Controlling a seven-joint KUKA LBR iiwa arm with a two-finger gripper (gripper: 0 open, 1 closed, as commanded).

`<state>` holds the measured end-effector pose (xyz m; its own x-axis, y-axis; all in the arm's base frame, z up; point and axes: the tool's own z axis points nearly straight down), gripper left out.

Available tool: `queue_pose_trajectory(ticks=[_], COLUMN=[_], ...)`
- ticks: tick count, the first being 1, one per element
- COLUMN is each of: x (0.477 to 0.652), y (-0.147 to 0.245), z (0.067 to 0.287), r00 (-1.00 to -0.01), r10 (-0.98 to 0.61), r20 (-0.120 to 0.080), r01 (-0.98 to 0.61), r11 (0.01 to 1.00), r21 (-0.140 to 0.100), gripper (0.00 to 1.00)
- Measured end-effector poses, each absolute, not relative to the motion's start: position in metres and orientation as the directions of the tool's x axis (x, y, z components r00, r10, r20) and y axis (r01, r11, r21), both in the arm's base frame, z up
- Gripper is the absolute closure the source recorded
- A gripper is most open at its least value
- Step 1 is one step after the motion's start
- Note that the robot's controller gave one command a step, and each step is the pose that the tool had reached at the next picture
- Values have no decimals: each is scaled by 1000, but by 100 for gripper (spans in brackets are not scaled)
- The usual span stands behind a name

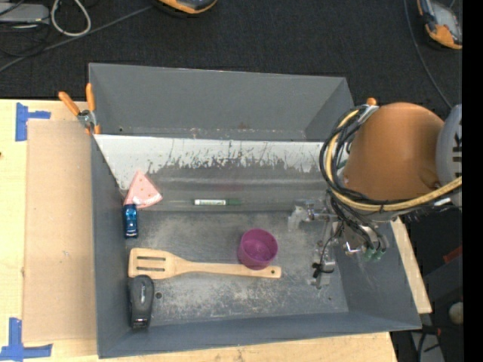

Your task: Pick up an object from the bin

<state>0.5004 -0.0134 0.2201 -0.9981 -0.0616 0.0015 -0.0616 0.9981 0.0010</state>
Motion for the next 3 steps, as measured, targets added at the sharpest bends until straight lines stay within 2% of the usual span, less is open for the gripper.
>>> queue_pose_trajectory(ticks=[1, 2, 3], x=[520, 542, 586], y=[10, 28, 68], z=[208, 223, 195], r00=[-994, -995, -1000], r10=[-113, -99, -7], r20=[0, -4, 0], r01=[-113, -99, -7], r11=[994, 995, 1000], r21=[1, 1, 2], gripper=[0, 0, 0])
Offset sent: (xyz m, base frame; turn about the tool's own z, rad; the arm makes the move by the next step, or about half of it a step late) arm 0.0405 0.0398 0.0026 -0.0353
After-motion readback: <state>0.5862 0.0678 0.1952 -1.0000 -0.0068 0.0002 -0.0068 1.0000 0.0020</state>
